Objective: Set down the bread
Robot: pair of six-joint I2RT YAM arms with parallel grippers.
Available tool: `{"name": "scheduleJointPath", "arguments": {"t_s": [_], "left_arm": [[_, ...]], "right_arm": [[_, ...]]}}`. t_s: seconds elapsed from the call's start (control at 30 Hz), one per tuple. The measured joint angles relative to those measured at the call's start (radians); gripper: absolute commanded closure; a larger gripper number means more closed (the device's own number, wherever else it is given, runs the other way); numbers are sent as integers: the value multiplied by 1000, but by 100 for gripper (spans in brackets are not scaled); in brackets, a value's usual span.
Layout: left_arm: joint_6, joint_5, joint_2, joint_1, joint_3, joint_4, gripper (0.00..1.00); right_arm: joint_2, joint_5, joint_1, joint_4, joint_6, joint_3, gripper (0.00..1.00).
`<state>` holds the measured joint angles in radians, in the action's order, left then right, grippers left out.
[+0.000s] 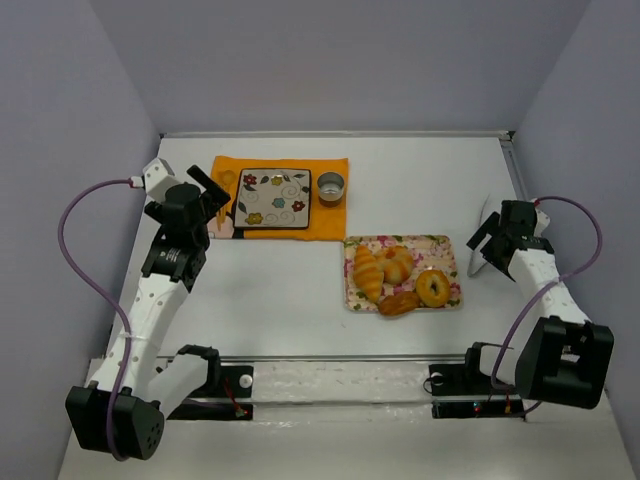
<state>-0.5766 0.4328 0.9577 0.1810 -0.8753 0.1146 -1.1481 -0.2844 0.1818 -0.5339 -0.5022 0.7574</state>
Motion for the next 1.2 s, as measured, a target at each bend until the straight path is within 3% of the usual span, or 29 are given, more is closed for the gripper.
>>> {"name": "scheduleJointPath", "arguments": {"t_s": [0.63,0.83,0.93,0.97,1.03,1.1,1.2], "left_arm": [[11,-13,0,-6,10,-20,1],[11,-13,-3,-6,18,-21,1],[11,-13,-8,-7,19,-21,1],[11,-13,-9,-6,19,-21,1],[11,-14,-9,-7,19,-21,1],[11,-14,-9,-6,19,-21,1],[11,-14,-11,-6,19,-21,1]], "right_arm": [[-543,45,7,47,61,249,0],[-615,71,46,68,63,317,0],[-626,76,59,79,68,330,11],[-627,76,61,81,69,330,25],[-627,79,61,86,74,330,45],[-627,80,65,99,86,328,55],[-613,83,67,104,95,317,60]]}}
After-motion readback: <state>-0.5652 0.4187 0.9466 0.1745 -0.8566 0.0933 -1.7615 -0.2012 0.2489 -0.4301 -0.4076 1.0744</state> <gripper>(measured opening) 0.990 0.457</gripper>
